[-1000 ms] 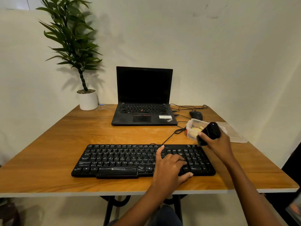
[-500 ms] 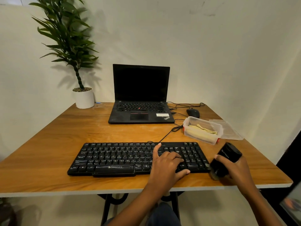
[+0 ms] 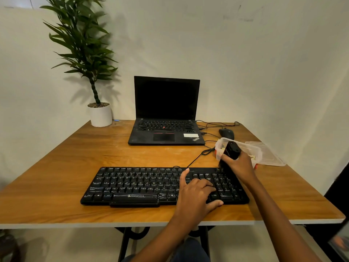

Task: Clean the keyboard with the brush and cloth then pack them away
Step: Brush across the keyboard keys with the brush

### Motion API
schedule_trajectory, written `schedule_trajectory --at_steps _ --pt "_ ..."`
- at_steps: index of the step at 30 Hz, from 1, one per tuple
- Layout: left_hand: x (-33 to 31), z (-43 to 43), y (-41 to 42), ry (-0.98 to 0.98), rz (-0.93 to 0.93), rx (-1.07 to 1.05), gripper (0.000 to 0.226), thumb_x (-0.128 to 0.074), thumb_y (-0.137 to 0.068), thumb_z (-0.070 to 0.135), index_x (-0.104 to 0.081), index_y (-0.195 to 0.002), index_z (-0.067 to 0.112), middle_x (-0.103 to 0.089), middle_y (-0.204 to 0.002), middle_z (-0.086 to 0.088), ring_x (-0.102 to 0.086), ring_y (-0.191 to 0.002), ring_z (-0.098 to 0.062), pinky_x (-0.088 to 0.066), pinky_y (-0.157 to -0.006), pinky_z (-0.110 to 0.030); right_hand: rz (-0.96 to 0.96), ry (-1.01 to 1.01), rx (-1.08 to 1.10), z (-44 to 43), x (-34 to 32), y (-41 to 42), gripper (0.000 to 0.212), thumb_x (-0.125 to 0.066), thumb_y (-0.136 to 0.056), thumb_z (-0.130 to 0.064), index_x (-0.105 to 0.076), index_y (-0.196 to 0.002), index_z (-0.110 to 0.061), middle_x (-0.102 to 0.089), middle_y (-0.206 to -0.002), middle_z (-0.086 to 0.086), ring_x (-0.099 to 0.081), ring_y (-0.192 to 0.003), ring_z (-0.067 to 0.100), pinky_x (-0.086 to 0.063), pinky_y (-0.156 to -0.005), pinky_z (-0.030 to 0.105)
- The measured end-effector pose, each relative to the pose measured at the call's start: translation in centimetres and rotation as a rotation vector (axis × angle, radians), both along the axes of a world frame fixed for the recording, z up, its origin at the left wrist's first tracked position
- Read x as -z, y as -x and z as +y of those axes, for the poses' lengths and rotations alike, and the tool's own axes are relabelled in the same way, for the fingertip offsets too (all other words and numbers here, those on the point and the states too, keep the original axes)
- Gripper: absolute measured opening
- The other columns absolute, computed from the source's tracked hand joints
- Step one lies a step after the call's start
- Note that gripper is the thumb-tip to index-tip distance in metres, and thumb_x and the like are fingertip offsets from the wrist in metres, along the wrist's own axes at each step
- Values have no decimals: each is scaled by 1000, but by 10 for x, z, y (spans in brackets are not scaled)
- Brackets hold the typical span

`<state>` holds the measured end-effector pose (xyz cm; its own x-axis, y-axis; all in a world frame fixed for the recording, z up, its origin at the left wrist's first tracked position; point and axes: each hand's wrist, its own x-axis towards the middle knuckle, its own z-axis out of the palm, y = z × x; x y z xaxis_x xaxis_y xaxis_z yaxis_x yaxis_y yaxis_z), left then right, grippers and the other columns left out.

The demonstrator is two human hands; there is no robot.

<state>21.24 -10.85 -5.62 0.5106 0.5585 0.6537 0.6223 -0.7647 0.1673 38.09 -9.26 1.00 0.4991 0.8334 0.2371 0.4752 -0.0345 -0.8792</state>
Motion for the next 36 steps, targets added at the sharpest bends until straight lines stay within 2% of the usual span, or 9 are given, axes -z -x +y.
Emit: schedule_trajectory --at_steps 3,7,11,17,20,22,25,32,36 --pt "1 0 0 0 6 2 47 -40 -76 68 -73 -85 35 -66 -86 22 -62 -81 3 -12 -110 -42 6 37 15 -19 1 4 12 -68 -79 -18 -59 -86 -19 -64 -85 4 -61 -84 21 -50 -77 37" --pt "-1 0 1 0 6 -3 48 -39 -75 68 -73 -85 35 -66 -87 22 -62 -81 3 -15 -109 -43 37 47 -35 -64 6 13 21 -64 -81 -5 -53 -74 -21 -60 -77 2 -58 -73 13 -41 -57 24" --pt "-2 -1 1 -2 2 2 48 -40 -75 68 -72 -86 34 -66 -87 22 -61 -82 4 -14 -109 -43 37 132 -86 -75 4 6 14 -65 -79 -6 -57 -77 -17 -63 -79 3 -59 -76 16 -44 -60 28" --pt "-1 0 1 -9 7 3 47 -41 -75 67 -73 -85 34 -66 -86 21 -62 -80 3 -17 -108 -44 143 -170 79 -32 -15 -1 12 -66 -82 -16 -56 -84 -23 -62 -85 4 -58 -76 17 -43 -58 24" --pt "-1 0 1 -11 8 1 47 -41 -75 67 -73 -84 33 -66 -86 21 -62 -79 3 -16 -108 -44 151 -96 48 -10 -3 -1 15 -68 -80 -24 -59 -92 -25 -65 -91 2 -61 -85 18 -50 -69 32" --pt "-1 0 1 -7 4 2 47 -41 -74 67 -73 -84 34 -66 -86 22 -62 -80 3 -16 -108 -43 42 -1 48 -2 6 1 18 -69 -79 -28 -61 -94 -22 -66 -90 1 -62 -87 19 -50 -74 33" --pt "0 1 1 -8 0 2 47 -41 -74 67 -73 -84 34 -66 -86 22 -62 -80 4 -17 -108 -43 -63 -112 121 0 10 4 31 -71 -78 -26 -62 -105 -15 -63 -89 -2 -59 -88 16 -47 -76 31" --pt "-2 1 2 1 9 -2 47 -40 -75 68 -73 -84 34 -66 -86 22 -61 -80 5 -11 -110 -42 -189 -84 101 3 10 6 30 -68 -80 -27 -59 -107 -16 -61 -89 -2 -58 -88 18 -44 -73 28" --pt "-1 0 2 15 17 -1 48 -40 -74 68 -73 -83 35 -66 -85 23 -61 -81 5 -6 -111 -40 -122 4 29 2 10 6 12 -67 -81 -23 -57 -85 -16 -60 -79 1 -60 -85 24 -43 -64 27"
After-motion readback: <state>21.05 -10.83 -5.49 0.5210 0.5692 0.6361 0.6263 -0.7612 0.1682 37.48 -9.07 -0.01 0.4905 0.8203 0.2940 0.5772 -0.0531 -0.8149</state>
